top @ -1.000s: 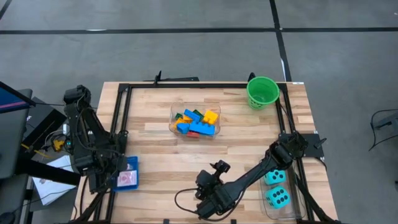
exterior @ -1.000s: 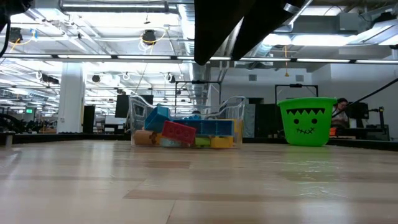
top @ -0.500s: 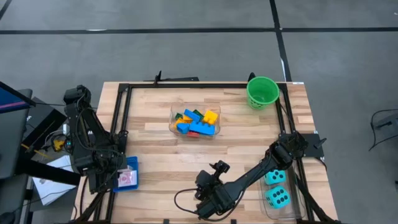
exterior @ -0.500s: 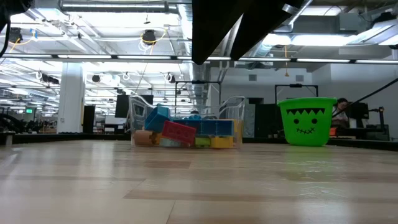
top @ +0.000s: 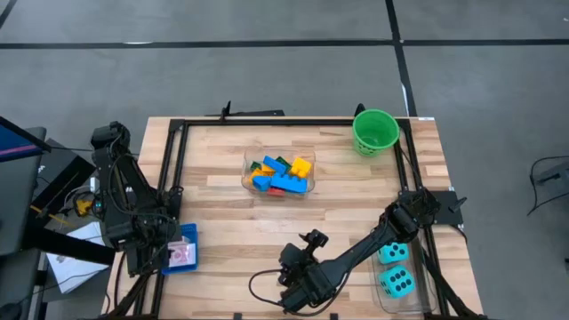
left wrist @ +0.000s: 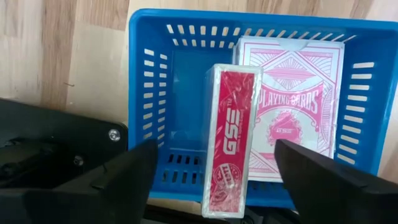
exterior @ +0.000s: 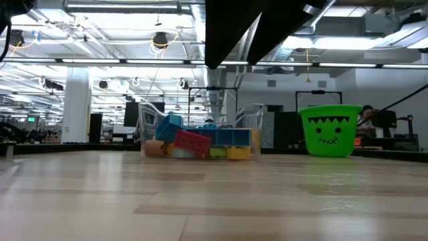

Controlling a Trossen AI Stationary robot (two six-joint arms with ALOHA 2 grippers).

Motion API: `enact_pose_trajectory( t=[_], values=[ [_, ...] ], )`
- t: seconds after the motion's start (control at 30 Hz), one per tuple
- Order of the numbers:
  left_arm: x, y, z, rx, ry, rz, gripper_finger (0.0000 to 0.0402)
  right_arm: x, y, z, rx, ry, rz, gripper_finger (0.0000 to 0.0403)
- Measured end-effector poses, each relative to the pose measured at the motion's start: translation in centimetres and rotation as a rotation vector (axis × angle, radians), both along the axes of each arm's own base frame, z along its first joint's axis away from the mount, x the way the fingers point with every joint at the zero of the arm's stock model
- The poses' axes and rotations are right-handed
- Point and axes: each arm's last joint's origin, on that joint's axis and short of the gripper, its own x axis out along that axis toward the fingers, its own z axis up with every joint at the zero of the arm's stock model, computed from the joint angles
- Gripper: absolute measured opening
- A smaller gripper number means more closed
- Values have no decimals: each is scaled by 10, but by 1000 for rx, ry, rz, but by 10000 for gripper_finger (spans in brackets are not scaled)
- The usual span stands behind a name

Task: Pick & Place Toys
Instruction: Adjust the blue bin on the table

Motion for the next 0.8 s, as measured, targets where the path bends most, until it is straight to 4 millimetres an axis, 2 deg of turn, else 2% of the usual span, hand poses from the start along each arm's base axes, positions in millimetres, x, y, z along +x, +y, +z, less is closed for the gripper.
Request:
enact_pose_trajectory(
  t=[0.17,0.33,0.53,0.8],
  values=[
    [0,0,0,0,0,0,347,0,0,0,2,-3,0,359],
    [0,0,0,-1,-1,0,355,0,0,0,2,-3,-1,359],
    [0,3,3,-22,-15,3,336,2,-2,0,6,-9,-5,359],
    [-1,18,19,-142,-86,25,295,4,-4,0,6,-8,0,359]
  ],
)
